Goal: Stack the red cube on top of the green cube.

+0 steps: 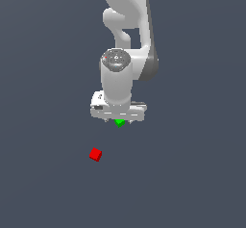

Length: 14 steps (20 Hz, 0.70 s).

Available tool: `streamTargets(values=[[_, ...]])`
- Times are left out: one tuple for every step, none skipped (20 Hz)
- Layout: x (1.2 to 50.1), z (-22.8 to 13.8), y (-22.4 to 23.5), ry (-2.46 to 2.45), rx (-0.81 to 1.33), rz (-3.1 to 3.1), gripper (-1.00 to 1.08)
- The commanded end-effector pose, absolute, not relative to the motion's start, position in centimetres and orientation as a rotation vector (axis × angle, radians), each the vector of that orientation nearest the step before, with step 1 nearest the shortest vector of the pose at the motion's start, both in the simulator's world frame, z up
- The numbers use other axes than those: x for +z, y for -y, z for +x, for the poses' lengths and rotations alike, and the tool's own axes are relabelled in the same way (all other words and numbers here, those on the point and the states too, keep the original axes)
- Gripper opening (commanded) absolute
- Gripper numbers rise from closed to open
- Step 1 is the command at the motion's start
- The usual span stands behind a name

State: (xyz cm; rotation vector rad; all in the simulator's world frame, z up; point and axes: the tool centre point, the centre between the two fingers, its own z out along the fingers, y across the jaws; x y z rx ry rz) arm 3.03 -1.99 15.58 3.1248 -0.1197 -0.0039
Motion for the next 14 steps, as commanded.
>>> streamTargets(values=[[14.7,4.1,2.9,0.171,-0.004,3.123,1.0],[14.3,4.6,3.3,0.194,-0.004,3.122,1.0],[13.9,5.1,3.7,0.218,-0.003,3.121,1.0],[13.4,5.6,4.2,0.243,-0.003,3.12,1.0],[13.0,6.1,4.7,0.268,-0.003,3.119,1.0],[12.6,6.6,5.1,0.294,-0.003,3.117,1.0],[12.2,7.1,5.6,0.318,-0.002,3.115,1.0],[11.7,7.6,6.1,0.343,-0.002,3.113,1.0],[11.3,8.0,6.6,0.366,-0.002,3.111,1.0],[11.0,8.5,7.0,0.39,-0.002,3.109,1.0],[10.6,8.9,7.5,0.413,-0.002,3.107,1.0],[10.2,9.3,8.0,0.435,-0.001,3.105,1.0],[9.8,9.7,8.4,0.457,-0.001,3.102,1.0],[9.5,10.0,8.9,0.477,-0.001,3.1,1.0]])
